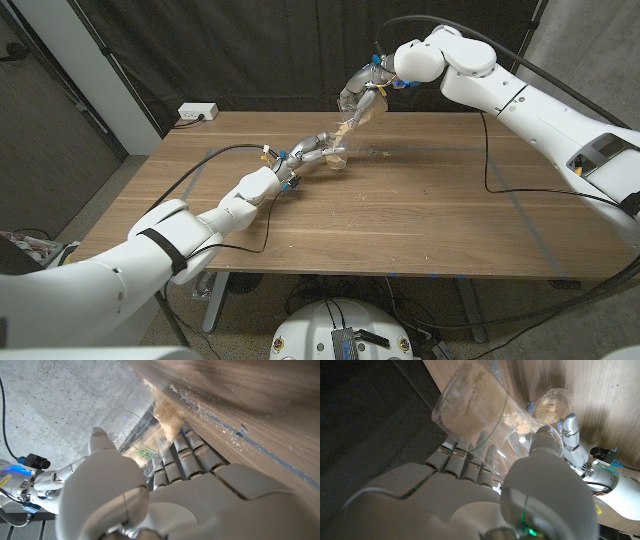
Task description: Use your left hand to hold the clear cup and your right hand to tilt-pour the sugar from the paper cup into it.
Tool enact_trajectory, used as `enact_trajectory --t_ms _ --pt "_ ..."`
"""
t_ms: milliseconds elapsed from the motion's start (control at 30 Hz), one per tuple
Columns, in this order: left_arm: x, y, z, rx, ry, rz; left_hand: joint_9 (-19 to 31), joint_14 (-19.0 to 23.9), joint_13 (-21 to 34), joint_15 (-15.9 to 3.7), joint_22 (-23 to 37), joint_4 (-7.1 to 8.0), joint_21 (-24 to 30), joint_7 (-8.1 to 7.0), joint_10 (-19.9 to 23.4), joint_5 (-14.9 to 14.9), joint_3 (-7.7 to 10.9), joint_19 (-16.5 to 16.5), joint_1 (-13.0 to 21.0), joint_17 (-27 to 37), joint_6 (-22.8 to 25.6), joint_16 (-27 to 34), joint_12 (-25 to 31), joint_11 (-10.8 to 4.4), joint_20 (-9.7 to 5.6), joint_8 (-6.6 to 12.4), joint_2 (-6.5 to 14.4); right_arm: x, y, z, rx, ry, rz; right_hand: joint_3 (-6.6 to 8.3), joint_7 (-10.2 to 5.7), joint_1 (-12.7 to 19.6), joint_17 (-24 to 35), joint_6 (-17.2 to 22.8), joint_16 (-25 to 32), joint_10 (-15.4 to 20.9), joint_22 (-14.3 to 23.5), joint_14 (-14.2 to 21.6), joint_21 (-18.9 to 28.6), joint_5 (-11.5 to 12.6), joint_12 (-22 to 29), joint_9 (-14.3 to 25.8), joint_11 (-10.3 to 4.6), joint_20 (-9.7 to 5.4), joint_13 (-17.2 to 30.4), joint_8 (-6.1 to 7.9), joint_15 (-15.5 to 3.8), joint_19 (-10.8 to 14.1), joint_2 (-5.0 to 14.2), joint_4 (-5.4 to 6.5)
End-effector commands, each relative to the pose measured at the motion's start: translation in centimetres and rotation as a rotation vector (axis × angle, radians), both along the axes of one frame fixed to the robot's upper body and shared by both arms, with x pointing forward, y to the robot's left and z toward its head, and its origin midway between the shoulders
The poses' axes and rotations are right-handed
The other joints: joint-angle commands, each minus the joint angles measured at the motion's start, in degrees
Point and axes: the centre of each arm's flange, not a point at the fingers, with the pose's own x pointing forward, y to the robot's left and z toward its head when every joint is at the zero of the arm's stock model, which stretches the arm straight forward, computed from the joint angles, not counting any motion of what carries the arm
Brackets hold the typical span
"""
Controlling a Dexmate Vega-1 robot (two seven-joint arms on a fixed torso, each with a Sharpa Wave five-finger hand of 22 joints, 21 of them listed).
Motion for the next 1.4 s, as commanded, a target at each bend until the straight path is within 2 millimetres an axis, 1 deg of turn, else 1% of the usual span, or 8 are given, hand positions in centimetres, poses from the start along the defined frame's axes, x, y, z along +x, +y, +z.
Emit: enact_trajectory --t_ms 33,200,767,1167,1400 --pt "0.3 0.0 0.0 0.001 0.012 0.014 0.2 0.4 0.2 -6.45 0.2 0.13 0.2 -0.12 0.3 0.0 -0.55 -0.3 0.0 0.3 0.3 -0.4 0.3 -0.22 -0.73 0.26 0.6 -0.2 0.6 0.1 -0.05 -0.023 -0.016 0.49 -0.16 0.2 0.1 0.6 -0.1 0.5 0.0 0.7 -0.1 0.2 0.2 0.1 -0.17 -0.09 0.3 0.41 -10.2 -0.2 0.51 0.29" --pt "0.4 0.0 0.1 0.004 0.012 0.019 0.2 0.5 0.3 -6.42 0.2 0.16 0.2 -0.12 0.2 0.0 -0.63 -0.3 0.0 0.4 0.3 -0.4 0.4 0.03 -0.74 0.3 0.6 -0.3 0.9 -0.1 -0.071 -0.031 -0.021 0.47 -0.17 0.1 0.1 0.7 -0.2 0.6 0.0 0.7 -0.1 0.2 0.2 0.1 -0.23 -0.09 0.3 0.43 -10.2 -0.2 0.5 0.32" --pt "0.2 -0.4 0.2 0.016 0.004 0.005 0.1 0.6 0.3 -6.49 0.2 0.26 0.3 -0.15 0.1 -0.1 -1.02 -0.4 0.2 0.6 0.2 -0.7 0.3 -0.25 -0.85 0.4 0.7 -0.3 1.1 0.0 -0.107 -0.063 -0.045 0.46 -0.15 0.0 0.3 1.7 -0.3 0.8 -0.2 0.9 -0.2 0.2 0.1 0.1 -0.33 0.01 0.4 0.69 -10.23 -0.3 0.53 0.38" --pt "0.2 -0.5 0.2 0.021 0.005 0.006 0.0 0.7 0.2 -6.58 0.2 0.33 0.4 -0.18 0.2 -0.1 -1.27 -0.4 0.2 0.8 0.4 -0.9 0.4 -0.07 -0.9 0.55 0.8 -0.2 1.6 -0.1 -0.136 -0.084 -0.047 0.52 -0.11 0.1 0.5 2.1 -0.3 1.1 -0.3 1.3 -0.3 0.3 0.1 0.1 -0.39 0.02 0.5 0.76 -10.26 -0.4 0.66 0.38" --pt "0.3 -0.4 0.2 0.015 0.001 0.016 0.0 0.7 0.2 -6.51 0.2 0.36 0.4 -0.14 0.2 -0.1 -1.35 -0.4 0.3 0.9 0.2 -0.9 0.3 -0.19 -0.83 0.54 0.9 -0.3 1.0 0.7 -0.057 -0.078 -0.046 0.54 -0.13 0.2 0.6 2.1 -0.3 1.1 -0.4 1.4 -0.3 0.3 0.0 0.1 -0.46 -0.02 0.5 0.69 -10.26 -0.3 0.66 0.33"
